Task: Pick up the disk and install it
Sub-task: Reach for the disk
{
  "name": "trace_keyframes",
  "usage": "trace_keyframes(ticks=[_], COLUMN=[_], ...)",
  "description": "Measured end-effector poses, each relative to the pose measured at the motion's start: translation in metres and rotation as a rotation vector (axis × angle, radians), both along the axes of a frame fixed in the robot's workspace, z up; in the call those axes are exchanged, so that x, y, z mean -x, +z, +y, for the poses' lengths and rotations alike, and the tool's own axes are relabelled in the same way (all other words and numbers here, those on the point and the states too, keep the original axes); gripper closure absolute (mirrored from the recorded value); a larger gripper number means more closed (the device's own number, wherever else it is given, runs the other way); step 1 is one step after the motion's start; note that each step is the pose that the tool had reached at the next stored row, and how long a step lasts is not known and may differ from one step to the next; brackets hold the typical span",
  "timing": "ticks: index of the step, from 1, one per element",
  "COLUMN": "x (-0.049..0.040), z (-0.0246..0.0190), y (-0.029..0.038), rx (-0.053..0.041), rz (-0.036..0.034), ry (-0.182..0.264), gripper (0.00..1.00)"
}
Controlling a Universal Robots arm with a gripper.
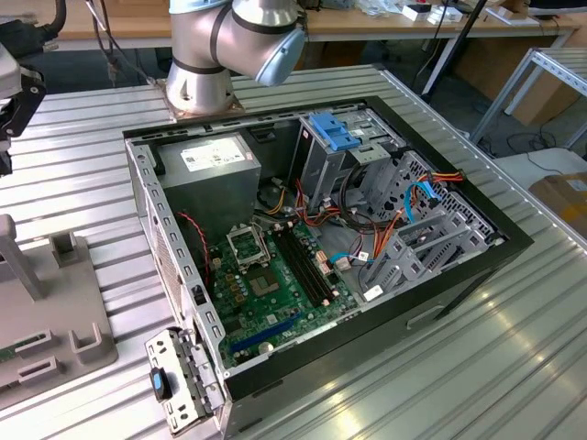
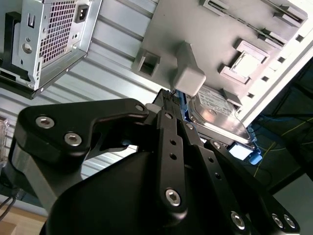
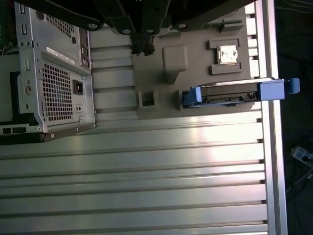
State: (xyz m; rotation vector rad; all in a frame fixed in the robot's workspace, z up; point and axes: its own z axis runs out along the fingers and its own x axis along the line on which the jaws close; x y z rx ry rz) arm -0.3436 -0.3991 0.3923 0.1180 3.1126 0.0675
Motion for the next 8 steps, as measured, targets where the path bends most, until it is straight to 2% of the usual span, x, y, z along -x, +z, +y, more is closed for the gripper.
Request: trace_keyframes(ticks=[8], x=[0.0041], z=[0.0], y=[0.0], rx=[0.0], rz=[-0.0001], ry=[0.0], gripper=[0.89])
